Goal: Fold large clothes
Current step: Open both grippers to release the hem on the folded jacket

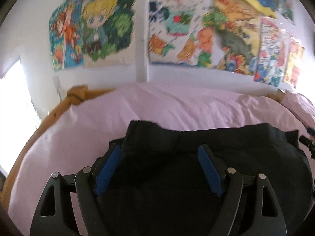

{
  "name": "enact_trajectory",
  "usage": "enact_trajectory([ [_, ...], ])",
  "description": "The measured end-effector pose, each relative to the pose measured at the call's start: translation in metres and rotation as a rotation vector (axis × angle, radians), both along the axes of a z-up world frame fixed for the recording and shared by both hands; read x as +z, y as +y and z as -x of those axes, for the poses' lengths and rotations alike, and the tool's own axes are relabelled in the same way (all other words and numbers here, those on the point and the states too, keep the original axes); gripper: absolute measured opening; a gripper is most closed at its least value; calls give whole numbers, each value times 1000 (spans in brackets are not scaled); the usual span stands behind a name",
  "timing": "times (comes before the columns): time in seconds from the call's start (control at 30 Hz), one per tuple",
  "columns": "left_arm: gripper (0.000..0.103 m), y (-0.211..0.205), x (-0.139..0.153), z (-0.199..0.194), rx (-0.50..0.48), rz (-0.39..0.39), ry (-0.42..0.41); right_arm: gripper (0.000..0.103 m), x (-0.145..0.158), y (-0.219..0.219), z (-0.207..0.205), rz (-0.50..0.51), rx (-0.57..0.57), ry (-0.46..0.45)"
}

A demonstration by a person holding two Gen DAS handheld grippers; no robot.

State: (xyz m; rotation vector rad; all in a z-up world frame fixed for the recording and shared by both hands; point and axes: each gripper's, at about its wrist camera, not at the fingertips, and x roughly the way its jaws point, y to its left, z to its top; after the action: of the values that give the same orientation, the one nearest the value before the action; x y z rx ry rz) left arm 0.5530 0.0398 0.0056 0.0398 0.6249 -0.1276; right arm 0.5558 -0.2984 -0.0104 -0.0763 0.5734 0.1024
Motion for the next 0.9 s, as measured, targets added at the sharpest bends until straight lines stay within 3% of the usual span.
enact_trajectory([
  [0.17, 91, -33, 5, 36, -138, -30, -88, 97, 11, 12, 28, -21, 75, -32],
  [0.3, 91, -73, -9, 41, -245, -101, -78, 97, -3, 34, 35, 14, 140, 11],
  [0.43, 91, -92, -25, 23, -249, -142, -54, 97, -15, 42, 24, 22, 132, 23],
  [0.6, 92, -89, -45, -6, -214, -97, -5, 97, -29, 39, 5, 4, 137, 60],
  [0.67, 98, -91, -54, -17, -202, -94, 17, 97, -35, 36, -6, -4, 143, 85],
  [0.77, 102, -90, -64, -30, -197, -81, 60, 103, -52, 24, -29, -68, 135, 149],
  [0.9, 102, -85, -75, -48, -204, -46, 123, 103, -73, 13, -54, -154, 141, 219],
])
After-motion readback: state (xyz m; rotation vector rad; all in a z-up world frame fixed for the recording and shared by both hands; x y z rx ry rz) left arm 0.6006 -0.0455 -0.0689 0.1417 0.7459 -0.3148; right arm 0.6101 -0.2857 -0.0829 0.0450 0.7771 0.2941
